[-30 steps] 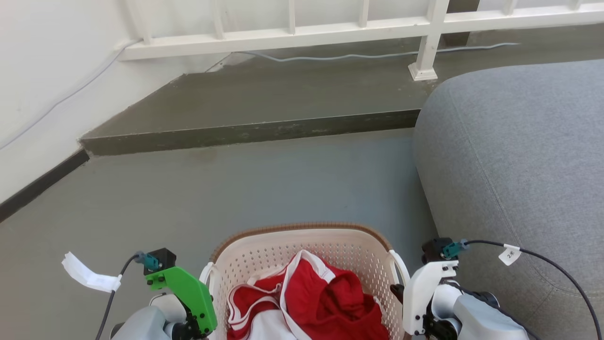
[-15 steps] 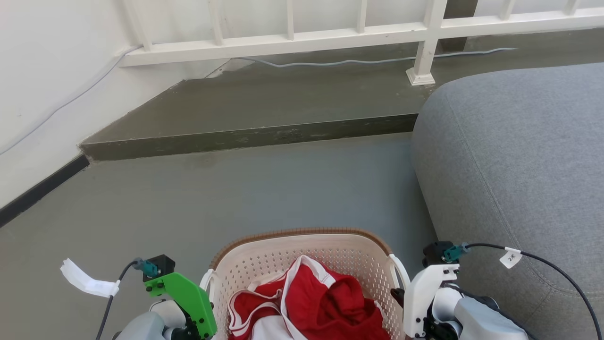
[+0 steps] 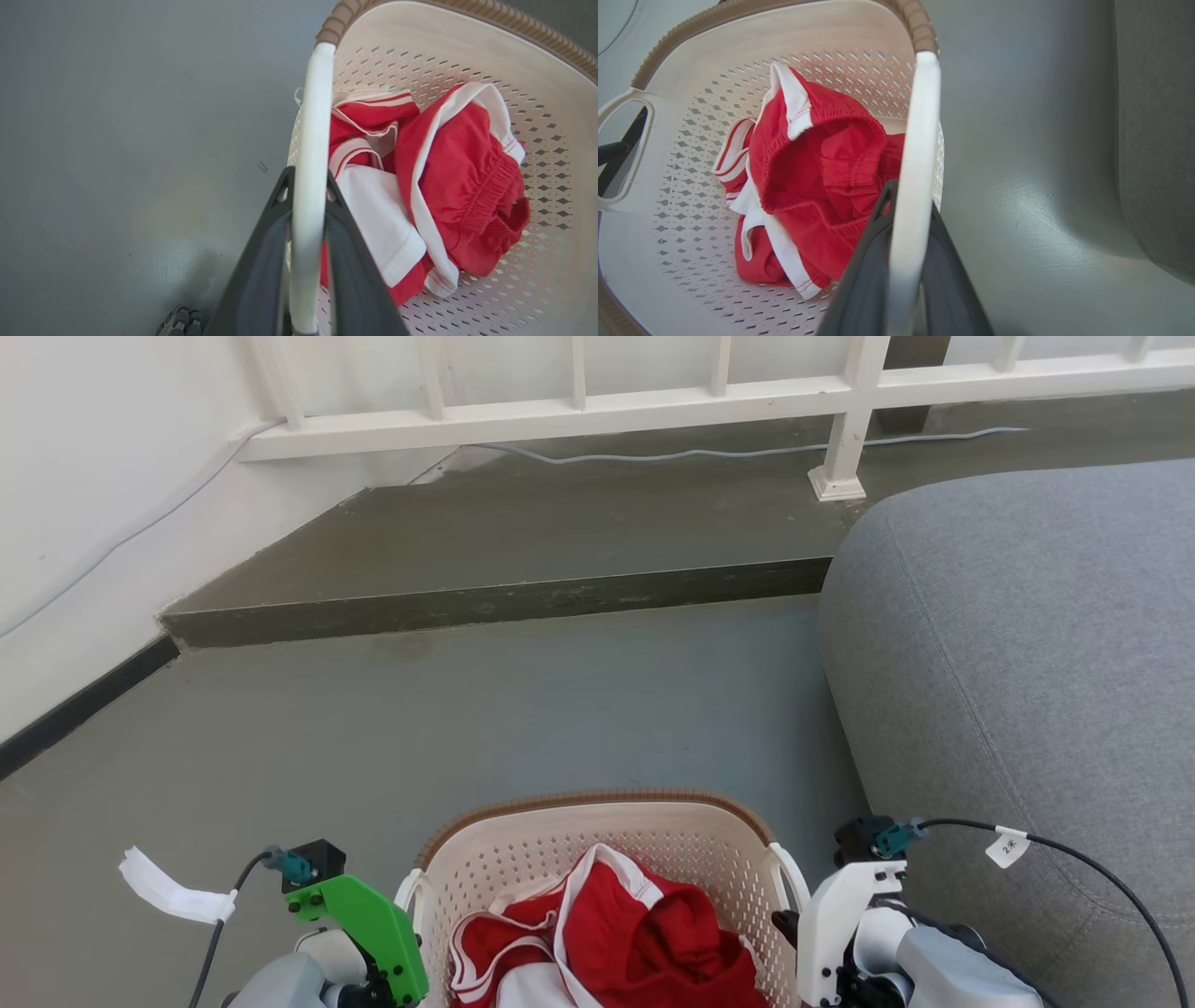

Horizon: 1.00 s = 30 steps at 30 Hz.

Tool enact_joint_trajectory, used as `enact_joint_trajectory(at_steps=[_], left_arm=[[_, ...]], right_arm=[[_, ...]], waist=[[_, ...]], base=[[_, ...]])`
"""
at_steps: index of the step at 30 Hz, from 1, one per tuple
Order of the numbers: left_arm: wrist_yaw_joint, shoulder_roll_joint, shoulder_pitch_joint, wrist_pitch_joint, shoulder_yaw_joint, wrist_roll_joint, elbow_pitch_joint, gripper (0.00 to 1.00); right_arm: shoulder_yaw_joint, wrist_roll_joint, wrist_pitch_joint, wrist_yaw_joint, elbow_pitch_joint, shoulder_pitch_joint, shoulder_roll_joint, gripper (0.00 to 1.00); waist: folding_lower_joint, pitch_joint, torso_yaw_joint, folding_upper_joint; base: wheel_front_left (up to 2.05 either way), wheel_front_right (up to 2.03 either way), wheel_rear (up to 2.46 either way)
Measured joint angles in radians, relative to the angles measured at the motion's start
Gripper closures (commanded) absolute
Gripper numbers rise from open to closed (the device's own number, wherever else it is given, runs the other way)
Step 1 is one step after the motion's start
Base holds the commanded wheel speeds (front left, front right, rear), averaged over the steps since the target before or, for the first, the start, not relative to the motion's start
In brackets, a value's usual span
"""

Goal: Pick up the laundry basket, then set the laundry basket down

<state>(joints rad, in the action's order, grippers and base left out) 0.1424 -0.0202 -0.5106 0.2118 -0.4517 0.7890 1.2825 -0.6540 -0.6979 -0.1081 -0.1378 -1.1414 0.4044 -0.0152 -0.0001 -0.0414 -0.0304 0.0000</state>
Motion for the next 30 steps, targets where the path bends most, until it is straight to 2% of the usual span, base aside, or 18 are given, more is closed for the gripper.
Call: enact_joint_trajectory(at_steps=[30], left_arm=[[0.000,0.002,0.000,-0.030,-0.002,0.000,0.000,1.00]], right_arm=[[-0.035,-0.040,0.000,0.000,-0.014,0.021,0.000,1.00]], waist=[[0.0000,0.037,0.001,0.0000]], base=[[0.00,0.00,0.00]])
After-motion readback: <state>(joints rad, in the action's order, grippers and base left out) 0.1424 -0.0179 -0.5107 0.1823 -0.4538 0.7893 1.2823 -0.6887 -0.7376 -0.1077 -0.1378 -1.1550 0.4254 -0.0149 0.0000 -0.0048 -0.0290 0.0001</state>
